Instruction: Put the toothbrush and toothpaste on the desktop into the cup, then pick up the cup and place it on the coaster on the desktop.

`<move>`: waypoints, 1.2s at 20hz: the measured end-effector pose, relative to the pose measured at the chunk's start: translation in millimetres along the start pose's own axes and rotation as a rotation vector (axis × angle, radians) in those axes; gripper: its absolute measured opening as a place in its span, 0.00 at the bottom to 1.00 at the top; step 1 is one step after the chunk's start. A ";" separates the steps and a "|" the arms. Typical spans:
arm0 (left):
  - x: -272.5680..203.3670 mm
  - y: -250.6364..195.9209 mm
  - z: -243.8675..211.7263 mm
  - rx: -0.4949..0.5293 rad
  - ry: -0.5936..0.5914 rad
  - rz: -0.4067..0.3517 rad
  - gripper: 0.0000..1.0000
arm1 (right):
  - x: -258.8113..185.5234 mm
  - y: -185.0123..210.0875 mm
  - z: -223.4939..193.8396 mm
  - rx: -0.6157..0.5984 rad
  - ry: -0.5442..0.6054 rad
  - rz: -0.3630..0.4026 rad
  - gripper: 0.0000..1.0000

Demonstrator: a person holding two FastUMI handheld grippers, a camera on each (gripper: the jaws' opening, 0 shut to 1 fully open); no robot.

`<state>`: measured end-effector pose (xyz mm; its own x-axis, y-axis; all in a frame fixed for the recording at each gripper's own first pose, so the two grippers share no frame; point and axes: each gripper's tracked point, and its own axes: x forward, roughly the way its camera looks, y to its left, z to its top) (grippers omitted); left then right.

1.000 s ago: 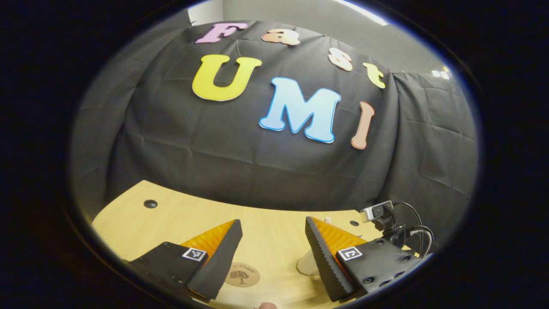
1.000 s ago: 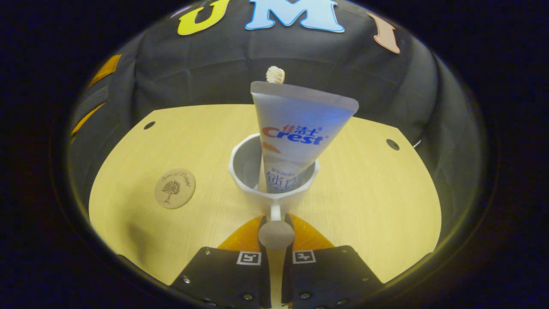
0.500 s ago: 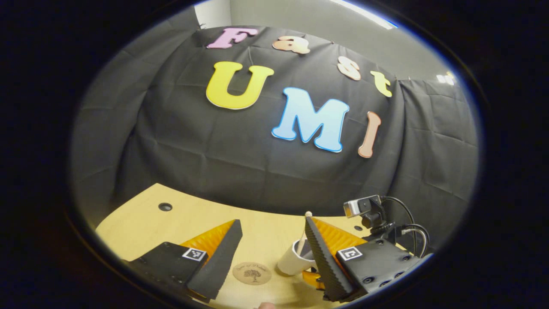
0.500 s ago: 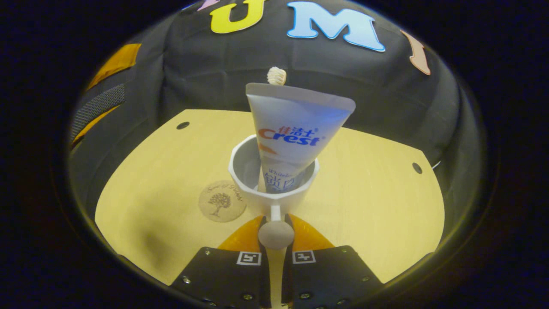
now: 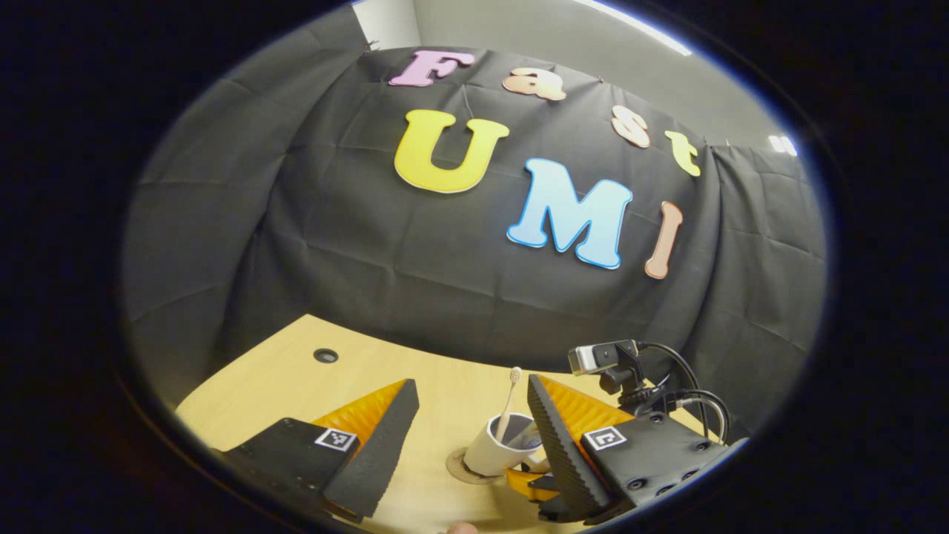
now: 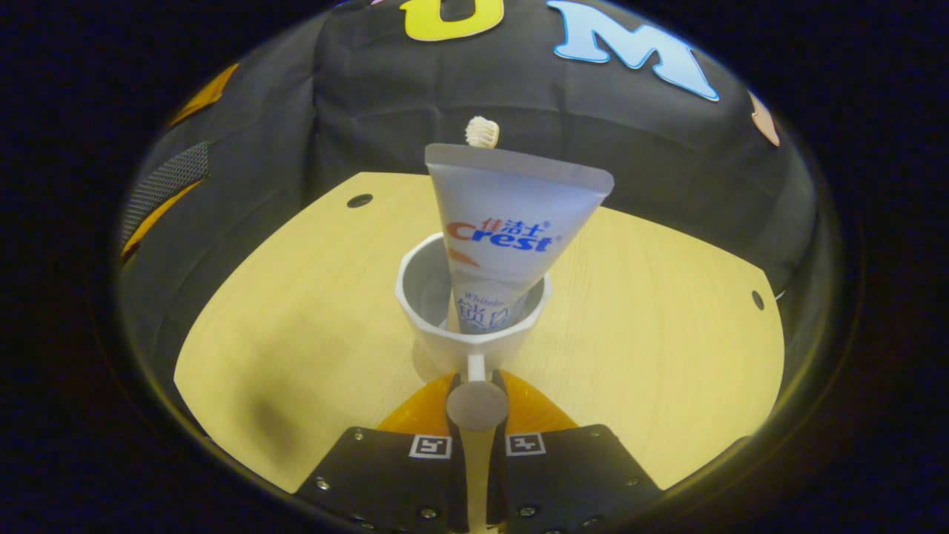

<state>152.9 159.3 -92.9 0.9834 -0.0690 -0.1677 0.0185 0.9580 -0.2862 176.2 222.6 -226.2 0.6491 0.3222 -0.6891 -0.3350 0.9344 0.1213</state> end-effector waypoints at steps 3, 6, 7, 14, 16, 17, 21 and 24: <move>-3.0 9.9 1.4 -0.009 -0.003 0.007 0.95 | -5.0 -2.0 -0.5 -0.001 0.021 -0.010 0.11; -1.5 13.3 -0.8 -0.011 0.002 0.004 0.99 | -5.9 -1.5 -2.0 0.000 0.037 -0.026 0.11; -1.3 13.9 -1.7 -0.008 0.003 0.005 0.99 | -7.6 1.0 -1.1 0.002 0.044 -0.024 0.11; 0.6 12.6 0.2 -0.012 0.001 0.006 0.95 | -15.5 -0.2 12.6 0.002 0.012 -0.021 0.26; -0.1 10.6 0.2 -0.012 0.001 0.006 0.95 | -18.9 -3.2 13.3 -0.002 0.001 -0.021 0.32; 0.6 9.6 0.4 -0.009 0.000 0.008 0.95 | -22.7 -1.9 14.9 0.000 -0.004 -0.015 0.31; 1.0 -0.9 4.3 0.005 -0.009 0.004 0.95 | -38.4 -7.5 20.3 -0.028 -0.039 -0.024 0.57; 3.2 -10.2 9.9 0.013 -0.017 0.004 0.95 | -56.1 -5.8 17.6 -0.021 -0.060 -0.005 0.59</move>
<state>157.7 152.1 -81.2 0.9865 -0.0608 -0.1524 0.0170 0.9618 -0.2733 153.8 201.7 -175.6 0.6901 0.3266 -0.6458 -0.3458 0.9327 0.1022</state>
